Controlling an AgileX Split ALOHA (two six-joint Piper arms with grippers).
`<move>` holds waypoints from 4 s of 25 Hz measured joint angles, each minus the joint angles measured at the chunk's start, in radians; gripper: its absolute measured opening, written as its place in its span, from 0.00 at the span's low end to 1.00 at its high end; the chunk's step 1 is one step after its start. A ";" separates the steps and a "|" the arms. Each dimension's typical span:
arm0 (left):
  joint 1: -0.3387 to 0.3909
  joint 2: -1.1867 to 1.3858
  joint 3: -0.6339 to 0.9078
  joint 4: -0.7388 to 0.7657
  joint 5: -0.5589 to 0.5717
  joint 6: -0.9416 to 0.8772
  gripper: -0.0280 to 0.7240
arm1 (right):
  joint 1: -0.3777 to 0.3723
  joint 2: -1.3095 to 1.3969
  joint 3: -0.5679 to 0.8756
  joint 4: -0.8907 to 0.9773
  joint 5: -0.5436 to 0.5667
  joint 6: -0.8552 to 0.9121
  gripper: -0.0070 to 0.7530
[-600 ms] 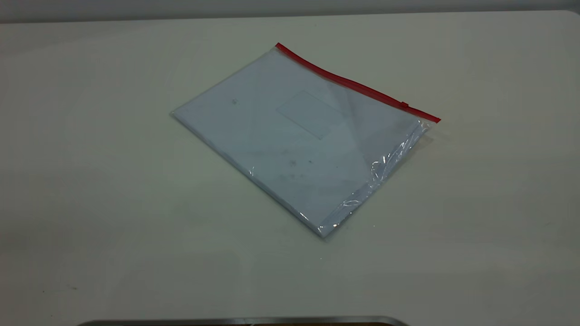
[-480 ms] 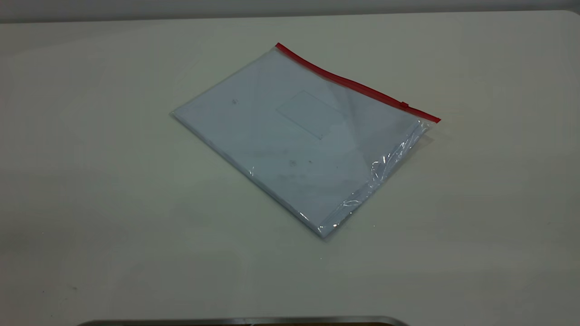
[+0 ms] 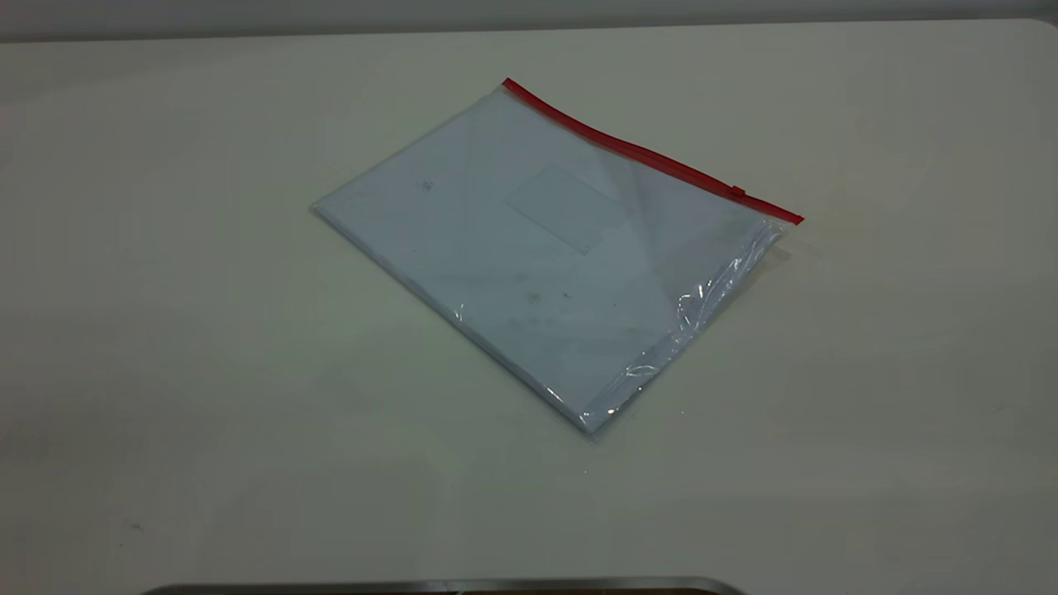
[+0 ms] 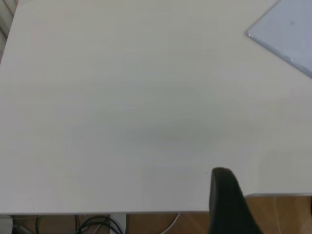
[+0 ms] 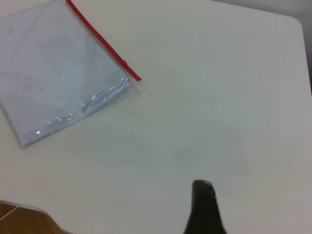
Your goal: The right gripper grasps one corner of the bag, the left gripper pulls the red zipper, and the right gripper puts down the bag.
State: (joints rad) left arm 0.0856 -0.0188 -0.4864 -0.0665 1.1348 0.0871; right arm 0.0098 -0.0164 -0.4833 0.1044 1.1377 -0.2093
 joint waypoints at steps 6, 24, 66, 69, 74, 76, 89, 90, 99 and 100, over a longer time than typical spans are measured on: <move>0.000 0.000 0.000 0.000 0.000 -0.001 0.65 | 0.000 0.000 0.000 0.000 0.000 0.000 0.78; 0.000 0.000 0.000 0.005 0.000 -0.001 0.65 | 0.000 0.000 0.000 0.000 0.000 0.000 0.78; -0.112 1.785 -0.812 -0.487 -0.480 0.765 0.65 | 0.000 1.550 -0.120 0.974 -0.697 -0.768 0.78; -0.140 1.834 -0.815 -0.485 -0.479 0.830 0.65 | 0.000 1.666 -0.123 1.243 -0.697 -1.029 0.78; -0.168 1.889 -0.815 -0.488 -0.480 0.851 0.65 | 0.000 1.863 -0.162 1.614 -0.631 -1.422 0.78; -0.171 1.901 -0.815 -0.490 -0.482 0.851 0.65 | 0.000 1.949 -0.204 1.659 -0.574 -1.475 0.78; -0.173 1.907 -0.817 -0.494 -0.484 0.852 0.65 | 0.000 2.375 -0.467 1.685 -0.507 -1.572 0.78; -0.173 1.907 -0.817 -0.494 -0.484 0.852 0.65 | 0.000 2.389 -0.481 1.685 -0.507 -1.574 0.78; -0.173 1.907 -0.817 -0.494 -0.484 0.852 0.65 | 0.000 2.464 -0.584 1.685 -0.485 -1.583 0.78; -0.173 1.907 -0.817 -0.494 -0.484 0.852 0.65 | 0.000 2.471 -0.596 1.685 -0.473 -1.583 0.78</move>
State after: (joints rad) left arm -0.0869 1.8886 -1.3037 -0.5601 0.6511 0.9392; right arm 0.0098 2.4550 -1.0789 1.7896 0.6643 -1.7919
